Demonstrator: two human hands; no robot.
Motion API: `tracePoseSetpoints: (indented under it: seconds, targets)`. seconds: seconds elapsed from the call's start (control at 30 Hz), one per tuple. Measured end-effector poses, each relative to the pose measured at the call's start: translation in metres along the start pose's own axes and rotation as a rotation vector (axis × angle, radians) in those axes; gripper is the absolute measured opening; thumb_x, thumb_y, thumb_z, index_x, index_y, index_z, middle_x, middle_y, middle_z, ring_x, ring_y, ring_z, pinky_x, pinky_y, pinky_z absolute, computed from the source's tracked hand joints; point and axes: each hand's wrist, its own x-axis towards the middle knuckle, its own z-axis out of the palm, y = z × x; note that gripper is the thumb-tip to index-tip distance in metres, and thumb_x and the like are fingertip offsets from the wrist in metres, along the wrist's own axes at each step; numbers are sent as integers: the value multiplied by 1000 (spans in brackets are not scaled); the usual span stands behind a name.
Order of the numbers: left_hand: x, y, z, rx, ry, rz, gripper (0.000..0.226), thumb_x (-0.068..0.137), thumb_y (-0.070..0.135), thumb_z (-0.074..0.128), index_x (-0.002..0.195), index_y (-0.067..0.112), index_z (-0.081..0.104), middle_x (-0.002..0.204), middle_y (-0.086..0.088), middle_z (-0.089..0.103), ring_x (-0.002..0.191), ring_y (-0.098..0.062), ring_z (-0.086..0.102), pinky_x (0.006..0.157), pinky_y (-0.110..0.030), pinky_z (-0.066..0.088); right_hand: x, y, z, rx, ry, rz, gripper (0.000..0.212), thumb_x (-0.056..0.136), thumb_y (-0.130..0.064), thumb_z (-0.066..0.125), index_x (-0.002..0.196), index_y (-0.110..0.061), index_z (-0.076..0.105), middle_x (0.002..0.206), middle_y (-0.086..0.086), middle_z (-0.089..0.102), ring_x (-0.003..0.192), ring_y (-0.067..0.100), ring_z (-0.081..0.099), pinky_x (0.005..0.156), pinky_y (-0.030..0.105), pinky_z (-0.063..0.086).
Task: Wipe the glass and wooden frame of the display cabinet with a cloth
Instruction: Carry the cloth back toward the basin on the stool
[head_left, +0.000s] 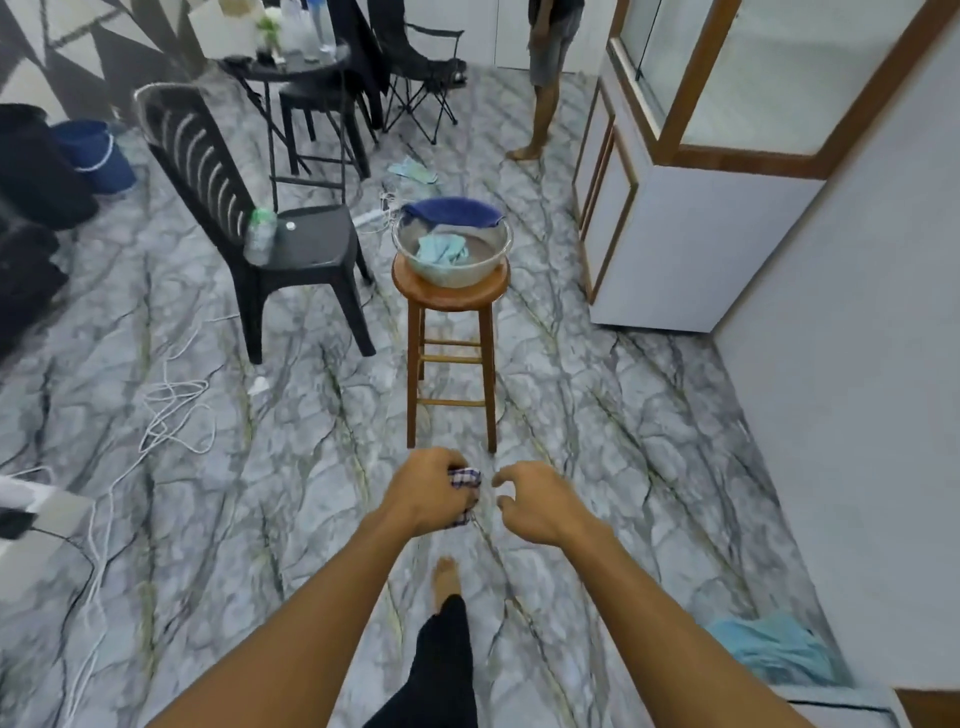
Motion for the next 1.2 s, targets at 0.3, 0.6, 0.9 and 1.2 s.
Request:
tracePoseSetpoints:
  seconds: [0.3, 0.6, 0.9, 1.2]
  targets:
    - [189, 12, -59, -13, 0, 38, 9, 79, 27, 79, 81, 19, 74, 75, 3, 71, 70, -15, 67, 64, -42, 59, 161, -6, -100, 27, 23, 30, 40, 98, -22, 56, 138, -18, 61, 143, 10, 59, 125, 28, 58, 101, 40, 51]
    - [314, 26, -117, -143, 161, -10, 14, 79, 7, 79, 91, 14, 78, 81, 4, 73, 66, 2, 65, 56, -9, 46, 304, -20, -173, 353, 63, -109, 28, 86, -6, 57, 105, -23, 70, 93, 0, 75, 86, 18, 68, 81, 46, 57]
    - [401, 22, -152, -242, 171, -79, 46, 70, 17, 94, 112, 13, 77, 104, 4, 74, 96, -7, 70, 87, -18, 56, 397, -11, -209, 893, 86, 36, 59, 90, -5, 73, 144, -12, 52, 100, 6, 77, 90, 16, 73, 84, 41, 62]
    - [442, 6, -152, -126, 171, -24, 48, 65, 7, 93, 108, 17, 74, 112, 6, 65, 109, -16, 60, 97, -33, 53, 427, -7, -216, 623, 191, 72, 62, 85, 2, 65, 142, -20, 55, 69, 10, 72, 66, 16, 68, 73, 39, 62]
